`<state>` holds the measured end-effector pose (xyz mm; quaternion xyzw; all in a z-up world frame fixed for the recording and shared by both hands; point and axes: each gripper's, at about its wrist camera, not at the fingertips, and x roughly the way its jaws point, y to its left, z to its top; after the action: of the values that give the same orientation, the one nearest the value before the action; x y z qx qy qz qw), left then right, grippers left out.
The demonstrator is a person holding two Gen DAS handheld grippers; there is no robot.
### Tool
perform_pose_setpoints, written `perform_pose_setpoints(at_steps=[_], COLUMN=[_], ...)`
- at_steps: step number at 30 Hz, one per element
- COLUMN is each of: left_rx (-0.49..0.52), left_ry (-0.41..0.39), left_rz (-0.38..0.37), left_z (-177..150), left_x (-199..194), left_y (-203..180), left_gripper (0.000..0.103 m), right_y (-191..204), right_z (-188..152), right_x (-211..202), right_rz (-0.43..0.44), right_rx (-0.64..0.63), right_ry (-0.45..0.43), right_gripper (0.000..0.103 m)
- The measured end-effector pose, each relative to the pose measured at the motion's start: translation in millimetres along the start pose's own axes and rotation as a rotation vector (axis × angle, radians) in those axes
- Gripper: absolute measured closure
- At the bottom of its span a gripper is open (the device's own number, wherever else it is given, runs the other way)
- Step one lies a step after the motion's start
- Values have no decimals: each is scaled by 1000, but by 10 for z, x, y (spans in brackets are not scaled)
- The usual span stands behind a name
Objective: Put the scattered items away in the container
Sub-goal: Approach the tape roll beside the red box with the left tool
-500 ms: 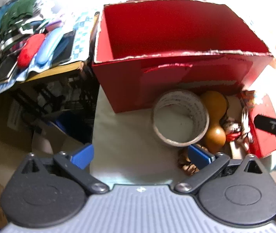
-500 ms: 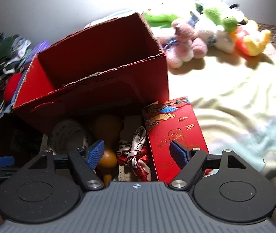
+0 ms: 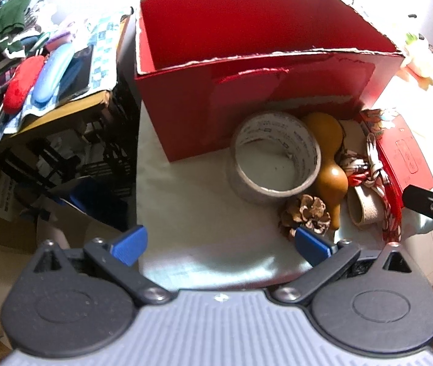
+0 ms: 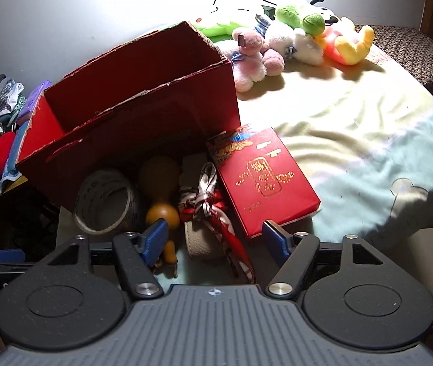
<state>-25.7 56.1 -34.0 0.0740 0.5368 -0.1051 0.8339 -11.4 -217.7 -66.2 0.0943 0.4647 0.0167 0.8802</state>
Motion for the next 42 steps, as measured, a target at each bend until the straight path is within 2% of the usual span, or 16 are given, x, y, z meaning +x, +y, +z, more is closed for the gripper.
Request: perform_pose_setpoints(at_steps=[6,21,29,42], left_rx=[-13,-50,-37,-41], left_ry=[3,15,8,13], left_rz=[-17,66,95,94], left_z=[-48,-54,-65,-67], left_x=[-18,7,7,14], left_y=[19,11,-35,0], left_gripper=[1,1,1,1], right_y=[44,10,14,16], right_z=[-43,-27,-44,-61], right_x=[-49,-2,-22,-21], right_rz=[2,47,75,79], right_rx=[-21,-24,-38,-34], right_ry=[-14,19,5,8], right_gripper=[37,37,37,37])
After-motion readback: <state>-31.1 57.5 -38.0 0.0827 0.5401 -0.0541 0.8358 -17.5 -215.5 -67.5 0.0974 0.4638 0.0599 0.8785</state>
